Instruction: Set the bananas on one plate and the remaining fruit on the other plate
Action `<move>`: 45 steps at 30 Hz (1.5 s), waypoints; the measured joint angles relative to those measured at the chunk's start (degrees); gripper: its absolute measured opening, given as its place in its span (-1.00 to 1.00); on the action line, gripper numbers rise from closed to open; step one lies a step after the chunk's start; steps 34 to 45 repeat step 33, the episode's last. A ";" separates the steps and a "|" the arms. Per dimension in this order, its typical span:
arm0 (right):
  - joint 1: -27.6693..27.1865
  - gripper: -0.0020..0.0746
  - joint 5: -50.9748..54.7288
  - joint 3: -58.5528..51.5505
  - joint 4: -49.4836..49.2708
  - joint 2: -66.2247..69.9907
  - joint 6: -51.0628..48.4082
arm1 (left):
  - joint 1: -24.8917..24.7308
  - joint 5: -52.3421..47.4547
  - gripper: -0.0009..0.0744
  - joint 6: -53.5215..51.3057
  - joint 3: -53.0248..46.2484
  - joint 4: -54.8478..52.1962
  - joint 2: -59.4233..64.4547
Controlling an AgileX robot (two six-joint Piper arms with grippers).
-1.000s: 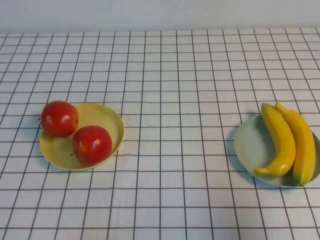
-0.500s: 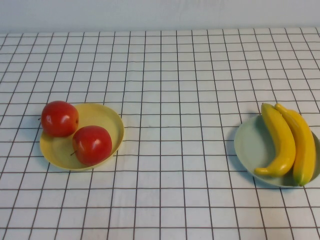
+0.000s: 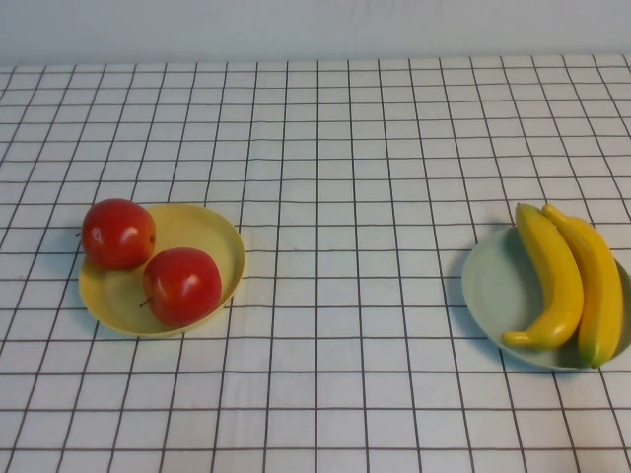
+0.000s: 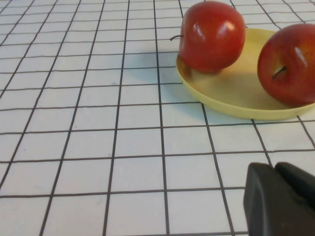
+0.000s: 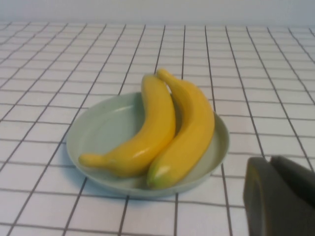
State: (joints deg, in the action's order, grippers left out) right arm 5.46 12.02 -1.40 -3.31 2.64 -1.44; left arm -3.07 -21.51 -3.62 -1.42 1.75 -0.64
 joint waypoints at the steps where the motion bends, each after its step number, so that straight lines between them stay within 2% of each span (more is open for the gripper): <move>1: 0.00 -0.99 1.78 0.00 0.44 -0.76 0.40 | 0.00 0.00 -0.99 0.00 0.00 0.00 0.00; 7: 0.00 -0.99 7.08 -0.12 0.47 -3.07 1.44 | 0.00 0.00 -0.99 0.00 0.00 0.00 0.00; 45: 0.00 -0.99 7.57 -0.31 -0.64 -3.07 1.44 | 0.00 0.00 -0.99 0.00 0.00 0.00 0.00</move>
